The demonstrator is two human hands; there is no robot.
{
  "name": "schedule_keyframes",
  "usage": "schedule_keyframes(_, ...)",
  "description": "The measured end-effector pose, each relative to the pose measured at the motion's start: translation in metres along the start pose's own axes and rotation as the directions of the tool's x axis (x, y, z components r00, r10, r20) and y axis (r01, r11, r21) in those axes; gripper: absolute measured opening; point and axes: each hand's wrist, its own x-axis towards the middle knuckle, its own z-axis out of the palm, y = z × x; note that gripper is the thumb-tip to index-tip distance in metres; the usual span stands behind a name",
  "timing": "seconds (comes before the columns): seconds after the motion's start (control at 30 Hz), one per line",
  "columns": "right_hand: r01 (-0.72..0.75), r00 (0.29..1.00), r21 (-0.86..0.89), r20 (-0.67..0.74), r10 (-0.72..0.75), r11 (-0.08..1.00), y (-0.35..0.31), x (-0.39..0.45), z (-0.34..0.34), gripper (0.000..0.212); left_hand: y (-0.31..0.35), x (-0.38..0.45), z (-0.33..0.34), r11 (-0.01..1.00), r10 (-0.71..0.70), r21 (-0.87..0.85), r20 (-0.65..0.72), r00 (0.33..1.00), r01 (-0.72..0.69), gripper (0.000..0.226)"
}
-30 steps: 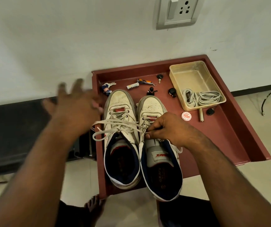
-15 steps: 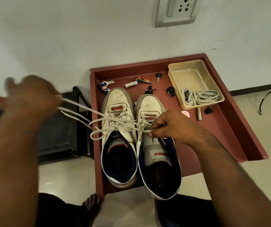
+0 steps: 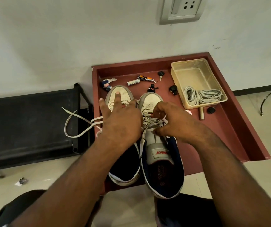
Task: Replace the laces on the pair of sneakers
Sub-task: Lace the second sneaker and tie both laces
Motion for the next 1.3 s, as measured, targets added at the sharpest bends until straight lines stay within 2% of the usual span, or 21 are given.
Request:
schedule_keyframes(0.07,-0.028,1.000,-0.020,-0.004,0.028,0.999,0.002,-0.001,-0.006,0.039,-0.010,-0.001,-0.010,0.997,-0.039,-0.070,0.024,0.999,0.040,0.027)
schedule_keyframes(0.13,-0.065,0.998,0.003,-0.001,0.065,0.998,0.004,-0.004,-0.012,0.036,-0.028,-0.002,-0.024,0.980,-0.128,-0.138,0.100,0.987,0.141,0.023)
schedule_keyframes(0.23,-0.094,0.996,0.075,0.009,0.094,0.993,0.005,-0.006,-0.015,0.032,-0.034,-0.006,-0.033,0.977,-0.137,-0.148,0.131,0.982,0.156,0.024)
schedule_keyframes(0.37,-0.077,0.997,0.084,0.019,0.076,0.994,0.003,-0.006,-0.016,0.024,-0.025,0.001,-0.025,0.894,-0.159,-0.426,-0.007,0.987,0.141,0.022)
schedule_keyframes(0.43,-0.075,0.997,0.087,0.014,0.074,0.993,0.002,-0.007,-0.018,0.021,-0.027,0.008,-0.018,0.927,-0.117,-0.364,-0.054,0.992,0.090,0.025)
schedule_keyframes(0.5,-0.068,0.998,0.071,0.012,0.068,0.995,0.002,-0.007,-0.019,0.019,-0.025,0.011,-0.013,0.928,-0.074,-0.360,0.063,0.995,0.092,0.023)
schedule_keyframes(0.57,-0.060,0.998,0.066,0.011,0.060,0.996,0.002,-0.007,-0.018,0.019,-0.020,0.011,-0.009,0.914,-0.076,-0.381,0.173,0.982,0.138,0.011)
schedule_keyframes(0.67,-0.053,0.999,0.062,0.008,0.053,0.997,0.004,-0.006,-0.017,0.019,-0.016,0.014,-0.011,0.940,-0.074,-0.316,0.180,0.981,0.129,0.008)
schedule_keyframes(0.77,-0.050,0.998,0.110,-0.018,0.053,0.993,0.004,-0.004,-0.016,0.018,-0.023,0.010,-0.025,0.940,-0.100,-0.314,0.123,0.987,0.134,0.023)
schedule_keyframes(0.83,-0.028,0.998,0.208,-0.044,0.038,0.978,0.002,-0.006,-0.018,0.011,-0.033,0.002,-0.041,0.856,-0.142,-0.499,0.023,0.990,0.135,0.028)
schedule_keyframes(0.9,0.014,0.999,0.370,-0.043,0.002,0.929,-0.005,-0.011,-0.023,0.007,-0.044,-0.007,-0.057,0.654,-0.138,-0.754,-0.037,0.990,0.062,0.026)
schedule_keyframes(0.93,0.036,0.999,0.436,-0.035,-0.023,0.899,-0.010,-0.013,-0.025,0.008,-0.048,-0.011,-0.065,0.558,-0.106,-0.830,-0.045,0.993,0.022,0.023)
schedule_keyframes(1.03,0.060,0.995,0.588,0.026,-0.093,0.806,-0.024,-0.017,-0.027,0.011,-0.047,-0.025,-0.082,0.344,0.061,-0.934,-0.083,0.995,-0.099,0.025)
schedule_keyframes(1.1,0.067,0.985,0.657,0.078,-0.156,0.751,-0.033,-0.019,-0.026,0.027,-0.041,-0.031,-0.088,0.198,0.167,-0.968,-0.124,0.978,-0.156,0.028)
schedule_keyframes(1.2,0.113,0.957,0.772,0.085,-0.278,0.626,-0.048,-0.020,-0.018,0.046,-0.032,-0.034,-0.090,0.121,0.233,-0.971,-0.176,0.957,-0.208,0.023)
schedule_keyframes(1.23,0.122,0.949,0.797,0.082,-0.305,0.592,-0.053,-0.020,-0.013,0.047,-0.031,-0.035,-0.090,0.108,0.238,-0.969,-0.191,0.952,-0.222,0.024)
schedule_keyframes(1.3,0.116,0.937,0.812,0.101,-0.334,0.571,-0.058,-0.020,-0.007,0.034,-0.031,-0.033,-0.089,0.080,0.196,-0.966,-0.226,0.954,-0.245,0.024)
